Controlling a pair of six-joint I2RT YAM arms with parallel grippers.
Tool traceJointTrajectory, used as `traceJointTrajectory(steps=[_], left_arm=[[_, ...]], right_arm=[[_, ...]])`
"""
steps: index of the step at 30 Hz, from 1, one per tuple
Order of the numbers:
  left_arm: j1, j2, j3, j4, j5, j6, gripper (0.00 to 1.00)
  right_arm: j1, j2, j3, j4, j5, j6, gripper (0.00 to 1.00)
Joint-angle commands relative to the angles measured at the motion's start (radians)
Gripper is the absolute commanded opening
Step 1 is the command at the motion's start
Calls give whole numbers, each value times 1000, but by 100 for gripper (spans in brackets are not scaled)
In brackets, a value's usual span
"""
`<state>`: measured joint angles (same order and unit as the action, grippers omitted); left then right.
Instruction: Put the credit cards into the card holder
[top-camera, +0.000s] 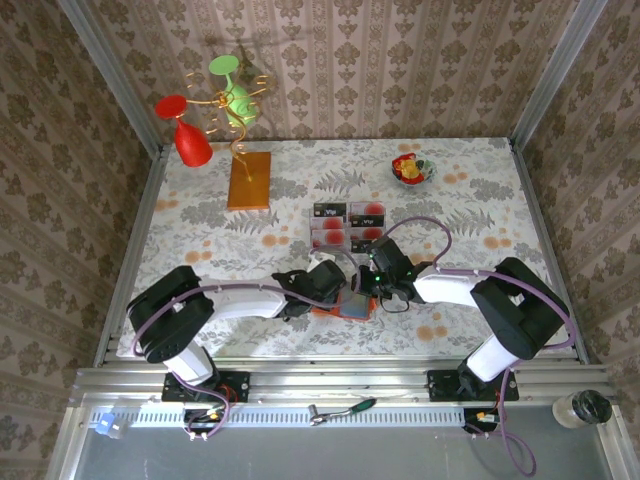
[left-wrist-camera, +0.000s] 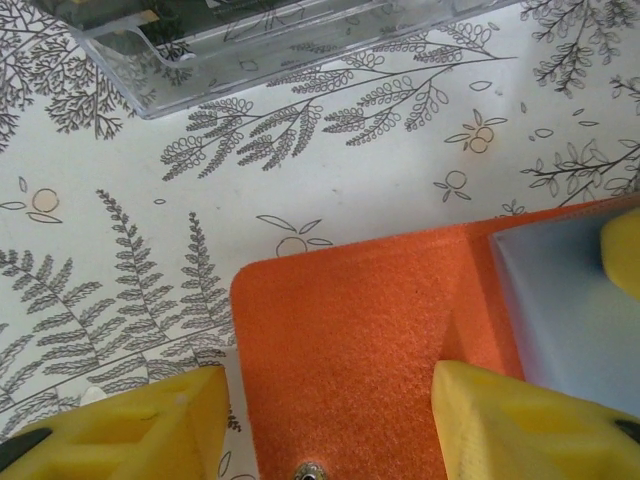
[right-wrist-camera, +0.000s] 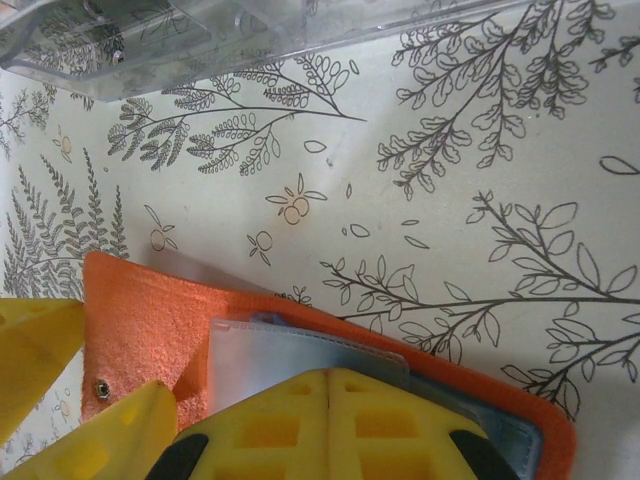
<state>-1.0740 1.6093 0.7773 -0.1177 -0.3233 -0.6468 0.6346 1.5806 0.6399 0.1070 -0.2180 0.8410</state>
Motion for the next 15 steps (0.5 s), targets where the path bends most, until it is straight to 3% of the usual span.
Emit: traceJointTrajectory(steps=[1, 15], left_arm=[[-10, -35, -34, 82, 31, 24, 58], [-17, -40, -85, 196, 53, 60, 63]], right_arm=[[-1, 29, -16, -4, -17, 19, 0], [2, 35, -24, 9, -20, 29, 0]])
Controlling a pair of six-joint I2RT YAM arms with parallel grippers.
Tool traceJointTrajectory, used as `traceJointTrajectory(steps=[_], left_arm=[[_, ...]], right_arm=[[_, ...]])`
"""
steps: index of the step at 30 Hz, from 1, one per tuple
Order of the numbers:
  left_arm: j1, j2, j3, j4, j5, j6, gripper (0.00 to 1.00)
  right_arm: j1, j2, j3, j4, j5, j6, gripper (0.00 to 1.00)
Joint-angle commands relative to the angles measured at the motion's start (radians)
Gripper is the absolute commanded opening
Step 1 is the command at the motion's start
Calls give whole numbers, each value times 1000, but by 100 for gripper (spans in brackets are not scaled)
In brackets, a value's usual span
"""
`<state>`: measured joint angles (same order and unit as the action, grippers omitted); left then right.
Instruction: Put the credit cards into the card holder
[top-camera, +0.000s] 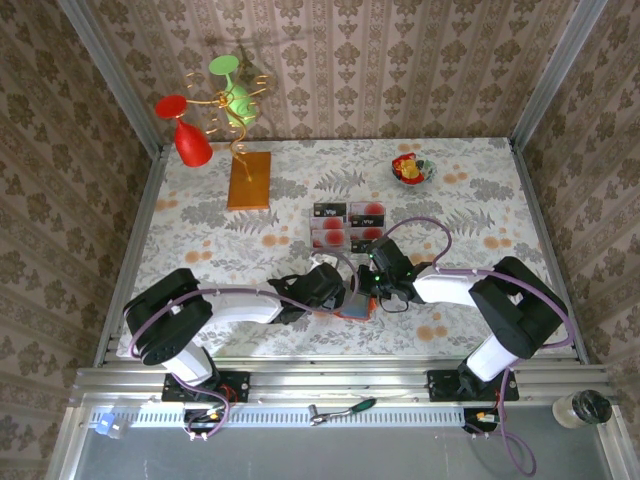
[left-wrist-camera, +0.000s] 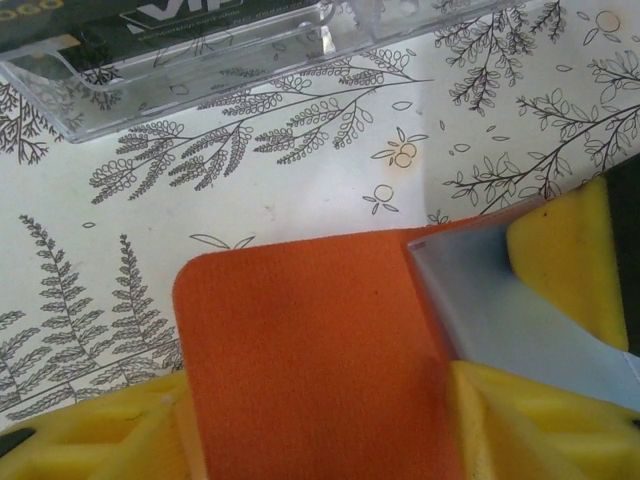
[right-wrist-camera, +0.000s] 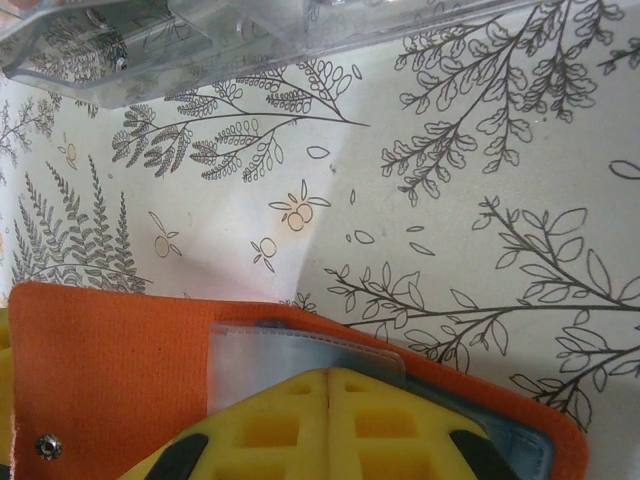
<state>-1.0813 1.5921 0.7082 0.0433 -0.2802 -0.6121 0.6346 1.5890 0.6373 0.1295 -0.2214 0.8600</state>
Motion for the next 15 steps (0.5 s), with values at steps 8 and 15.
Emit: traceJointTrajectory(steps=[8, 15], left_arm=[[-12, -14, -15, 40, 8, 45, 67], [-19, 19, -6, 26, -1, 48, 65]], right_arm=[[3, 32, -24, -1, -21, 14, 0], [4, 30, -31, 7, -28, 19, 0]])
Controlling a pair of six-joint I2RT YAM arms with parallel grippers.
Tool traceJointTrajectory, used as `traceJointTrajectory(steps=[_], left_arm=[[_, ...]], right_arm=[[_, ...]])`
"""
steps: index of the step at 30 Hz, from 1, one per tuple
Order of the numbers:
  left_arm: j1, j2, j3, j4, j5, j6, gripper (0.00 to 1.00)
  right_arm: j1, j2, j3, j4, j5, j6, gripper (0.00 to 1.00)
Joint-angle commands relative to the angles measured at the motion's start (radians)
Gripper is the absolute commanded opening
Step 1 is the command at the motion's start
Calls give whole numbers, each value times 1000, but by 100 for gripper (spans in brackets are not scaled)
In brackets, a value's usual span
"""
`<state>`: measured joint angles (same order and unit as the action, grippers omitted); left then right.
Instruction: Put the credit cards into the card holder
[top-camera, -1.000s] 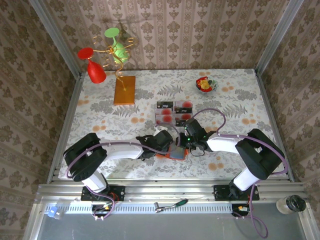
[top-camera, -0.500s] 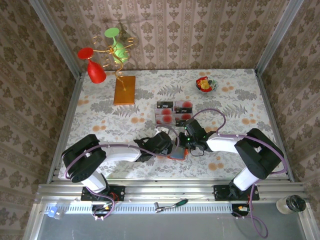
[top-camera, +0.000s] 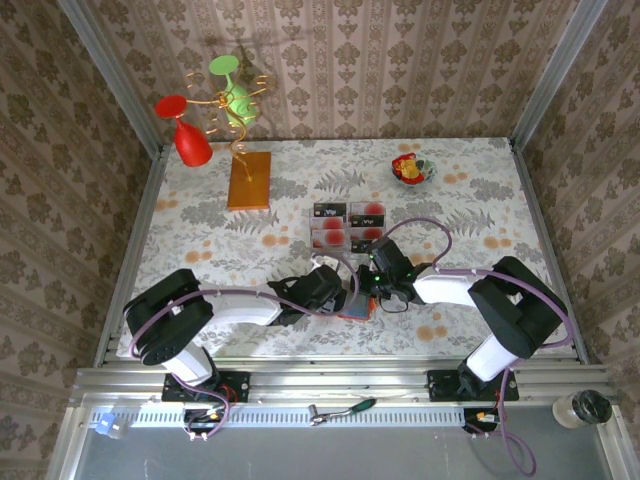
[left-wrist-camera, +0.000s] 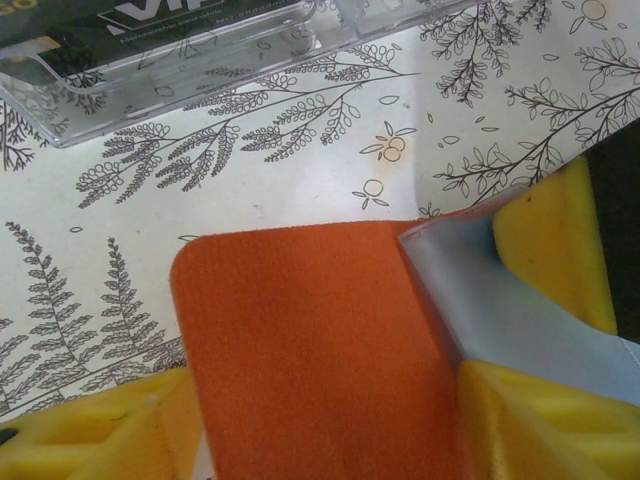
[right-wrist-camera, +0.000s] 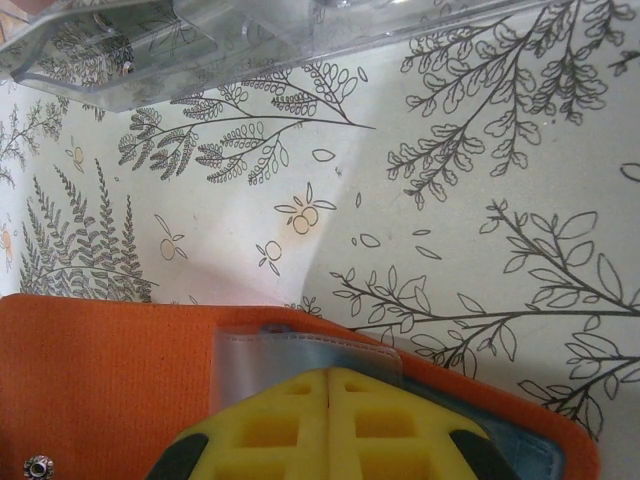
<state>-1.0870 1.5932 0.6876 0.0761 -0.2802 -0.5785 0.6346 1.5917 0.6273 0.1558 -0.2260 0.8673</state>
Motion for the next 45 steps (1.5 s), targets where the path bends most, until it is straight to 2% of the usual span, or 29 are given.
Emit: traceJointTrajectory(steps=[1, 5, 15, 19, 25, 30, 38, 45], left_arm=[[-13, 20, 12, -6, -2, 14, 62], [-13, 32, 8, -14, -8, 5, 54], [-7, -85, 59, -178, -62, -24, 61], [-8, -148, 88, -197, -33, -46, 62], [-9, -186, 117, -124, 70, -90, 63], [-8, -152, 126, -60, 139, -127, 63], [11, -123, 43, 40, 183, -181, 61], [65, -101, -33, 94, 231, -192, 56]], right_arm=[[3, 26, -21, -19, -25, 11, 0], [2, 18, -11, -31, -30, 6, 0], [3, 14, -18, -24, -22, 10, 0], [3, 11, -21, -23, -22, 10, 0], [3, 4, -27, -22, -21, 11, 0], [3, 4, -30, -18, -21, 15, 0], [4, 1, -34, -14, -24, 19, 0], [3, 4, -31, -15, -26, 24, 0]])
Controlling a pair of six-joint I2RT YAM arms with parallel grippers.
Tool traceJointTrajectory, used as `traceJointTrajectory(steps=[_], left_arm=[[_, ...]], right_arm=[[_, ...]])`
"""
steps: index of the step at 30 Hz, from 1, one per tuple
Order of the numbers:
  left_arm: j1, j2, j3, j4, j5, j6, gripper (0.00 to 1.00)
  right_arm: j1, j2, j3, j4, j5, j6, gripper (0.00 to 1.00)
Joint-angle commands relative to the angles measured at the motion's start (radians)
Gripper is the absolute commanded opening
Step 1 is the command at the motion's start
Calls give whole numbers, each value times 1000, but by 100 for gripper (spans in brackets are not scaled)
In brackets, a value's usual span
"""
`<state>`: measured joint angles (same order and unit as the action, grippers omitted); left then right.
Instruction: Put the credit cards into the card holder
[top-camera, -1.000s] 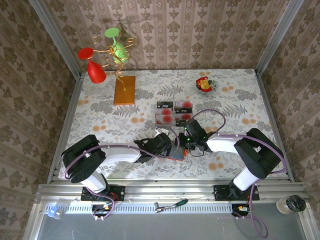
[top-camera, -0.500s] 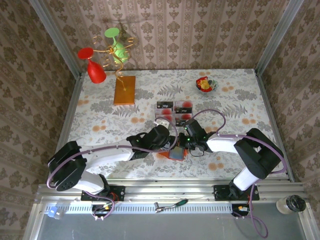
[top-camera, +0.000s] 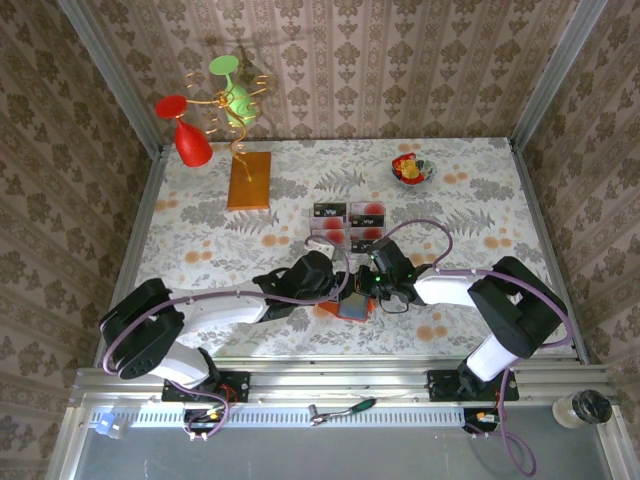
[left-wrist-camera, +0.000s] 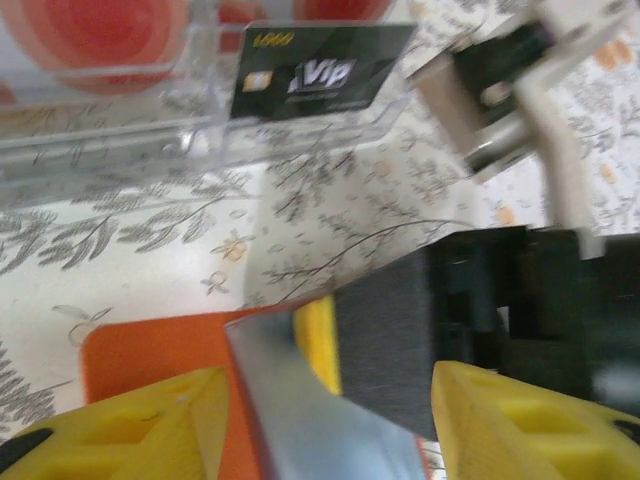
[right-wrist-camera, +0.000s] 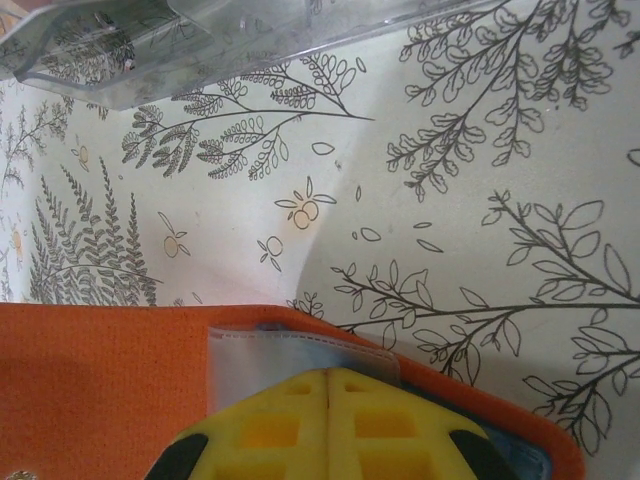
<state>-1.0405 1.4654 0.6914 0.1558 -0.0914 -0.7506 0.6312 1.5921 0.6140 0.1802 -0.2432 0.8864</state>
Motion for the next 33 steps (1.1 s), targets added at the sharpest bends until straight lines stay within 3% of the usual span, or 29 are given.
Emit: traceJointTrajectory(steps=[1, 11, 21, 29, 33], left_arm=[[25, 30, -44, 17, 47, -21, 55], [46, 71, -70, 23, 67, 48, 56], [5, 106, -15, -66, 6, 149, 60], [-35, 151, 34, -168, -93, 165, 51], [-40, 165, 31, -171, -100, 151, 45]], right_arm=[[6, 2, -19, -39, -8, 6, 0], [7, -2, -16, -41, -22, 9, 0], [7, -1, -10, -34, -39, 10, 0], [5, -33, 1, -54, -44, 11, 0], [4, -91, 4, -89, -34, 2, 12]])
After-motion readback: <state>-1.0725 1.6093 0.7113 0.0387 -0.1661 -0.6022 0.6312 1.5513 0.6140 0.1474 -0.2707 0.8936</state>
